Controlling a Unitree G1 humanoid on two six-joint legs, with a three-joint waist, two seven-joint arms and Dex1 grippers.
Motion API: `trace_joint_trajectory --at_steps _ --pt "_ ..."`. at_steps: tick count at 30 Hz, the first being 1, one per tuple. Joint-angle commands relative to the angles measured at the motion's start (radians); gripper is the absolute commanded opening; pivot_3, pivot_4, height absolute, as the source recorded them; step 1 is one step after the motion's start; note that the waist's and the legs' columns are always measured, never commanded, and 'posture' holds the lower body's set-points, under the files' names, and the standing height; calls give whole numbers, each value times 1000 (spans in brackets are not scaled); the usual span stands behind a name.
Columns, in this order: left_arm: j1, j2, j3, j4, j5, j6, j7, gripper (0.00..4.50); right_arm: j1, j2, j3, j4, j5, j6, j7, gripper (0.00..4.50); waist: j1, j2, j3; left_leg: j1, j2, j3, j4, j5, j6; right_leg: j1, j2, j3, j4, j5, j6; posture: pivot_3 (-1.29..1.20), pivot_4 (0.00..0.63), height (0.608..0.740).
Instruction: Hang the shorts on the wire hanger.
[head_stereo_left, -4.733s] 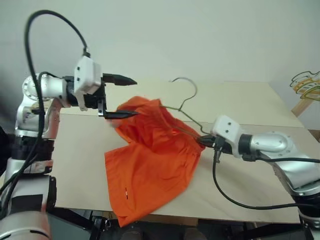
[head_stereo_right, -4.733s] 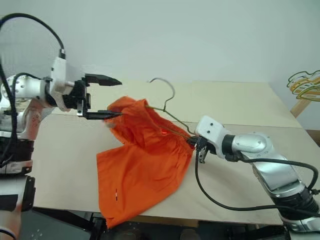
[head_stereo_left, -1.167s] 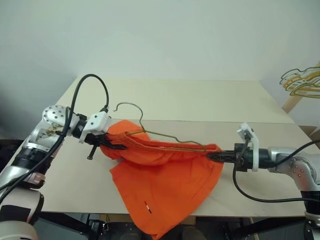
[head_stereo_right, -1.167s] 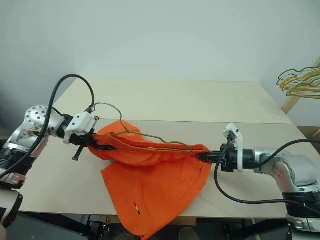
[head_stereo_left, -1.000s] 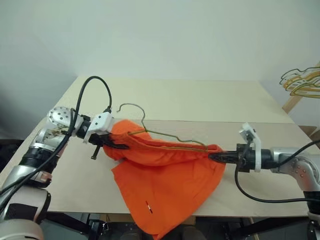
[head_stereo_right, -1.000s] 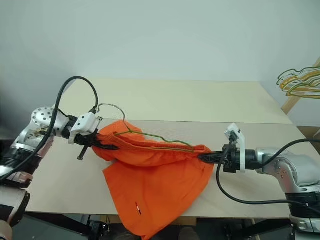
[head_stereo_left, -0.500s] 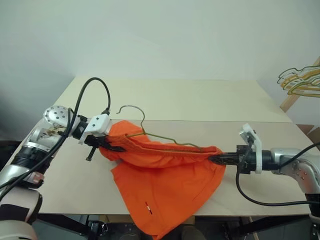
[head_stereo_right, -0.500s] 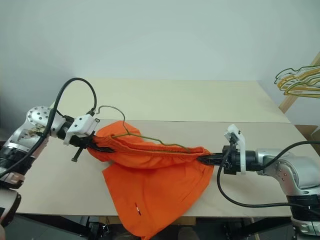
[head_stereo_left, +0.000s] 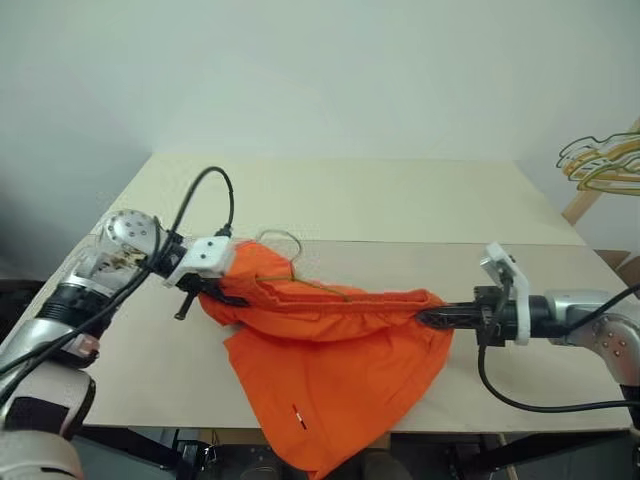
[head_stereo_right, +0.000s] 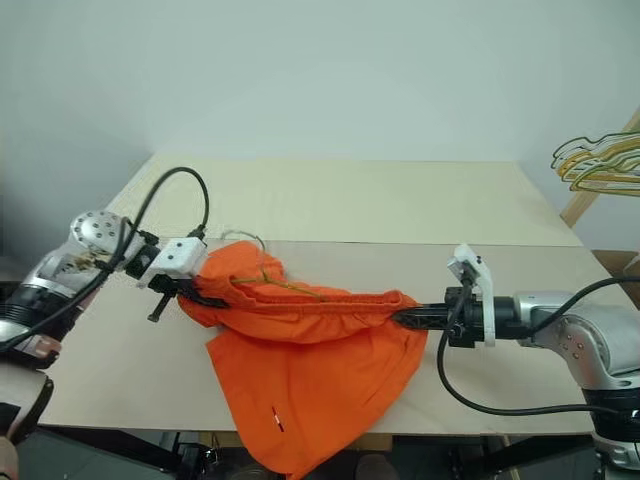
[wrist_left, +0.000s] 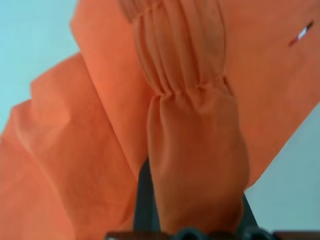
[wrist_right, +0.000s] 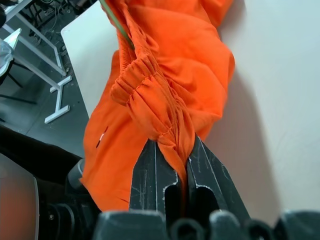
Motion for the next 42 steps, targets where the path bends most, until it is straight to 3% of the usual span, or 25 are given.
trace_joint_trajectory --at_steps 1,6,14,20,25,30,34,41,42 --pt "0 -4 9 49 75 -33 -11 0 -53 -3 -39 -58 17 9 -48 30 0 0 0 0 0 0 0 0 0 0 0 0 0 0 0 -124 0 740" --pt "-21 -84 64 62 79 2 12 0 -44 40 9 -155 -20 -36 -102 30 2 0 0 -1 0 0 0 0 0 0 0 0 0 0 0 -127 0 740" --pt "-38 -128 133 75 108 29 35 0 47 -33 56 -202 -129 -99 -85 2425 0 0 0 -3 0 -1 2 -1 1 -1 -1 -1 3 0 0 -116 0 740" --pt "-17 -122 155 49 119 28 12 0 19 -71 -29 -156 -130 -126 -73 4472 1 0 0 -2 0 -1 2 -1 1 -1 0 0 0 0 0 -101 0 740" --pt "-10 -121 159 39 127 26 -10 0 -169 -10 -38 -151 -42 -85 -100 4472 -4 0 0 -1 0 0 1 0 0 -1 0 0 1 0 0 -105 0 740" --pt "-25 -133 158 46 132 30 -11 0 -402 177 202 -140 -85 0 -196 4472 -9 0 0 0 1 0 1 0 0 -1 0 0 6 0 0 -113 0 740" --pt "-29 -131 148 43 127 30 -11 0 -480 264 359 -83 -161 18 -212 4472 -8 0 0 -2 0 -2 2 3 -4 -2 -1 -2 7 0 0 -107 0 740" --pt "-28 -110 136 32 110 29 -11 0 -585 394 474 52 -249 40 -232 4472 -28 0 0 -5 -1 -2 5 2 -4 -3 -2 -4 8 0 1 -98 0 740" --pt "-27 -108 134 29 106 30 -11 0 -596 410 492 75 -273 28 -234 4305 -30 0 0 -5 -1 -2 5 3 -5 -3 -2 -4 8 0 1 -98 0 740"
